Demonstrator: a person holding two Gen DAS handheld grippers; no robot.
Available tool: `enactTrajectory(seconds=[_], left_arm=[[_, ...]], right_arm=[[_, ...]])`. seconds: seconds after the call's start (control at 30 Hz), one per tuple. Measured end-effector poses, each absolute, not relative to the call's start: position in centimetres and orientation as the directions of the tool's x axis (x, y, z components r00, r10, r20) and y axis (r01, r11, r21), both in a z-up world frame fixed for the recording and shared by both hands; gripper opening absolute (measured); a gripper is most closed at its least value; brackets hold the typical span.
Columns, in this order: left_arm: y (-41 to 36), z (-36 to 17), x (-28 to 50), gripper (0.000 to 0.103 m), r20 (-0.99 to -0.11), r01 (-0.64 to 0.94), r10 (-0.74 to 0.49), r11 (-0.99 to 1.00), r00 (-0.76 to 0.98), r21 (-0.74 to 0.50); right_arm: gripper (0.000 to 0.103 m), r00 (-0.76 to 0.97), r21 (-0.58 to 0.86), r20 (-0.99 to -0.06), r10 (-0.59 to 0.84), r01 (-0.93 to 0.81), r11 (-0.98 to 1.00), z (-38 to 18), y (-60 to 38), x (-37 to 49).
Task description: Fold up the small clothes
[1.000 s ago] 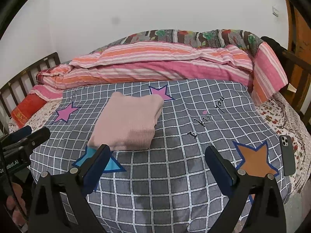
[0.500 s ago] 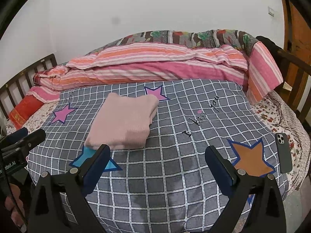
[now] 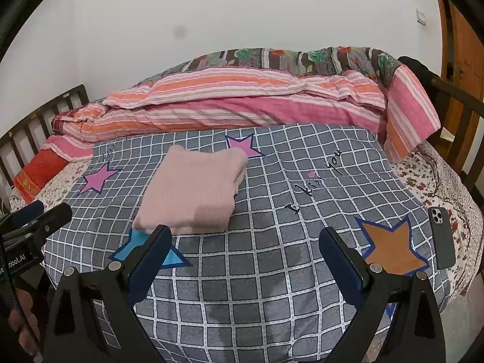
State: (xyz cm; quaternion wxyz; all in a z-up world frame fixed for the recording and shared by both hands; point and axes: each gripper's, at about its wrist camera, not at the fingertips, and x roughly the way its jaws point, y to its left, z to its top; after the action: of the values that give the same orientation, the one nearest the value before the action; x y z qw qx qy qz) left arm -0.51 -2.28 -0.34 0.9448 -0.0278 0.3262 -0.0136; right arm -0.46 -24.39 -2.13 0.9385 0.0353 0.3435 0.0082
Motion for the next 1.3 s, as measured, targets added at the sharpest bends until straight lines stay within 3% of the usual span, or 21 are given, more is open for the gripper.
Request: enactTrajectory(seconds=[1.3], left_arm=[[-1.75,0.49,-0.83,0.086,-0.608,0.001,-0.035,0.998,0.793,-0.057]], right_arm=[[0.097,0.772,0.078,-0.634,0.039,0.014,0.997,-1.43,-24.30,-0.65]])
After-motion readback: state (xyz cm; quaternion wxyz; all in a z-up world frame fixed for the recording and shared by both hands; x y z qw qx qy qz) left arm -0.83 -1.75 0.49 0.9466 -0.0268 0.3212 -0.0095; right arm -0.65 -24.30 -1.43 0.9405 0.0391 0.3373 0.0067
